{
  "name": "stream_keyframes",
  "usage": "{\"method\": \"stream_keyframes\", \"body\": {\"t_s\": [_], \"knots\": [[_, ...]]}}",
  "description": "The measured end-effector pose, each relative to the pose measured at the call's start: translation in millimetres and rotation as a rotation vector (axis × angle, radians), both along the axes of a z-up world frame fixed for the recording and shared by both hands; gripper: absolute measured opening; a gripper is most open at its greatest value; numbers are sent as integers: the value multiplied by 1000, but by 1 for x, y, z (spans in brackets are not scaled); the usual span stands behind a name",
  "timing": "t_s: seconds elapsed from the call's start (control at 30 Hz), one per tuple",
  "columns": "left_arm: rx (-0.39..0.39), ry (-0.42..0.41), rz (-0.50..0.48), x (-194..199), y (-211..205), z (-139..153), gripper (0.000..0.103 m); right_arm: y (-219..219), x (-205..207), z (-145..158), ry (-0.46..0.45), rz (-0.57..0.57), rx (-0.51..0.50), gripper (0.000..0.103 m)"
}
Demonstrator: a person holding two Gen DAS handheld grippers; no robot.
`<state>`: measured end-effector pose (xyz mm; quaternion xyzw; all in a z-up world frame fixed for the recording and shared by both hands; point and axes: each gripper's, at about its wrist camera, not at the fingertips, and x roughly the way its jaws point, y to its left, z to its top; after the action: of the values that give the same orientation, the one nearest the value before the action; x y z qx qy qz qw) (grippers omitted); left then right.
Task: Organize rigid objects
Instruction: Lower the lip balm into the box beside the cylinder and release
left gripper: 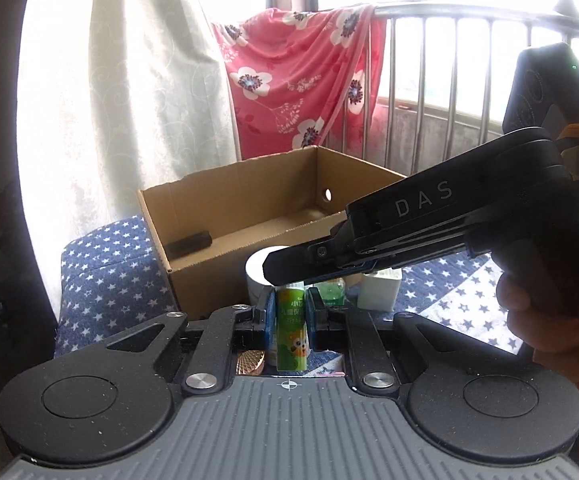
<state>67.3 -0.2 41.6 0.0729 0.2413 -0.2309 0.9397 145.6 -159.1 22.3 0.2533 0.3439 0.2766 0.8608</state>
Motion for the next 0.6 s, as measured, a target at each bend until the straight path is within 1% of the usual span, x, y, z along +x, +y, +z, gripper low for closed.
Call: {"method": "stream_keyframes", "body": {"t_s": [0.07,0.13,0.2,0.3,0.4,0.5,0.6], "knots": [[-20,-4,19,16,4,17,15,5,7,22,-62,22,-27,18],[-27,6,36,39,6,28,15,12,23,41,-103,42,-52,18],[-43,60,51,72,9,32,15,13,46,50,-107,55,-76,18],[-63,176,72,121,9,27,15,20,93,49,-37,77,-103,17],[-55,271,99,162,5,13,15,21,140,33,75,87,-120,16],[-19,334,131,187,1,-4,14,19,178,15,182,94,-124,16],[42,364,161,203,-5,-17,15,18,205,-4,264,110,-134,16]]}}
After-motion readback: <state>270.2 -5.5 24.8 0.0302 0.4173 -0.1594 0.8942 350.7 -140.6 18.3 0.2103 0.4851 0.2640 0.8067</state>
